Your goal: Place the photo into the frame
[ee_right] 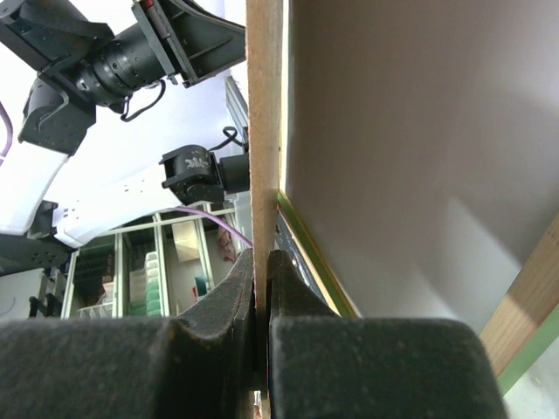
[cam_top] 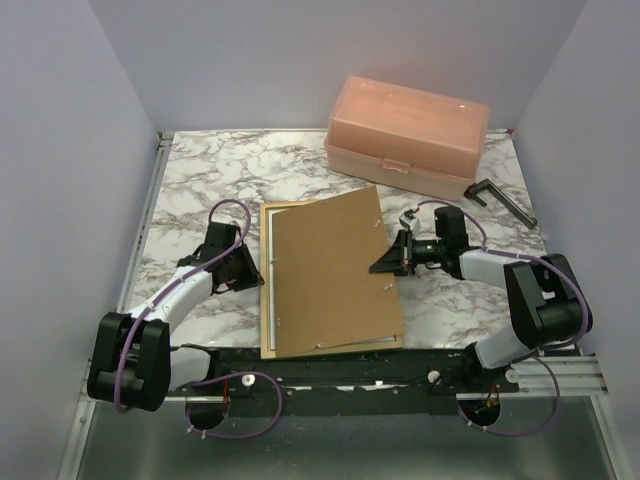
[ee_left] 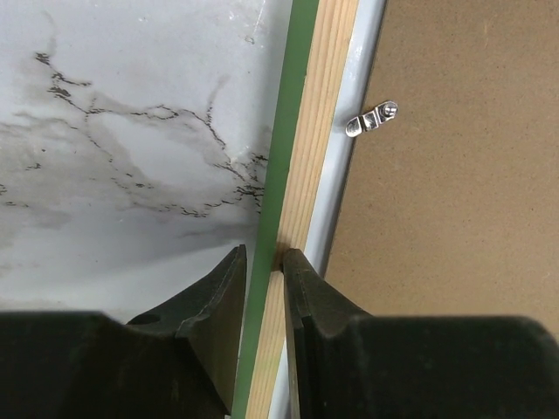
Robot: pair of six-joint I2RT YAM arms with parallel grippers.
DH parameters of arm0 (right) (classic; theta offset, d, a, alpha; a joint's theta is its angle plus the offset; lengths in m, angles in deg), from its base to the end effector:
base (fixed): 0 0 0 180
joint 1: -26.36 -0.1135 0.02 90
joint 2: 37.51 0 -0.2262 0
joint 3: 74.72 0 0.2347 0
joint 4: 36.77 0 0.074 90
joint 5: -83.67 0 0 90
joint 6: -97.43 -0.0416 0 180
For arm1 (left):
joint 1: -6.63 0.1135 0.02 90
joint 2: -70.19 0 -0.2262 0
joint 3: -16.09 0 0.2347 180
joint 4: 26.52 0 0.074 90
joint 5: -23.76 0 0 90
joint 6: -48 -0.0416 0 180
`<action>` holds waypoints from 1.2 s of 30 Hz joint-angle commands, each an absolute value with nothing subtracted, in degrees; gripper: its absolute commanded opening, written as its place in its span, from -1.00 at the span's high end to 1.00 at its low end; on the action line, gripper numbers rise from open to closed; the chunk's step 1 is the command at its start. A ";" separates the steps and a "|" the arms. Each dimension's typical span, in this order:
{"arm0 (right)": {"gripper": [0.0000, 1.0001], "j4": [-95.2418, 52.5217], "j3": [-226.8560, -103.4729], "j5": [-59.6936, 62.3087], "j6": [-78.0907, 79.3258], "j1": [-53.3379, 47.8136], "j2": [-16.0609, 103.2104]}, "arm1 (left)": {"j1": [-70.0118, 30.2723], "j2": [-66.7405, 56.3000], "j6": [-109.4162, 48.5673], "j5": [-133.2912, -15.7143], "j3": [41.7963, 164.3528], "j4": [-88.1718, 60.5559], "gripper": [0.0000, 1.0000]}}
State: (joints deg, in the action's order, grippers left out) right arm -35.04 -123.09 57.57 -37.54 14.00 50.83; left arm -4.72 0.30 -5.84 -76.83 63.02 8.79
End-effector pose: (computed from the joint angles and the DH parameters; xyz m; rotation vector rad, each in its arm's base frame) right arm 0.2482 0.0926 0.1274 0.0288 2.4145 1.7727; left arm 0.2130 -0.0505 0.1366 -0.5027 2.6113 -0.5298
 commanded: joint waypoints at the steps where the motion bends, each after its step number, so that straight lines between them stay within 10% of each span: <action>1: 0.99 -38.96 -124.95 58.90 -36.75 13.37 50.56 | -4.56 -1.07 -7.45 -75.36 63.79 8.86 0.51; 36: 0.99 -42.04 -122.16 53.61 -33.64 12.07 56.78 | -4.53 -1.36 -8.17 -75.34 64.10 8.44 0.53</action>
State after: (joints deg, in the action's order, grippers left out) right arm -39.19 -124.60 56.98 -36.01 12.54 56.62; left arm -4.72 -0.14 -6.87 -77.18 63.40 8.92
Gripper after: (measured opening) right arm 0.064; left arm 0.240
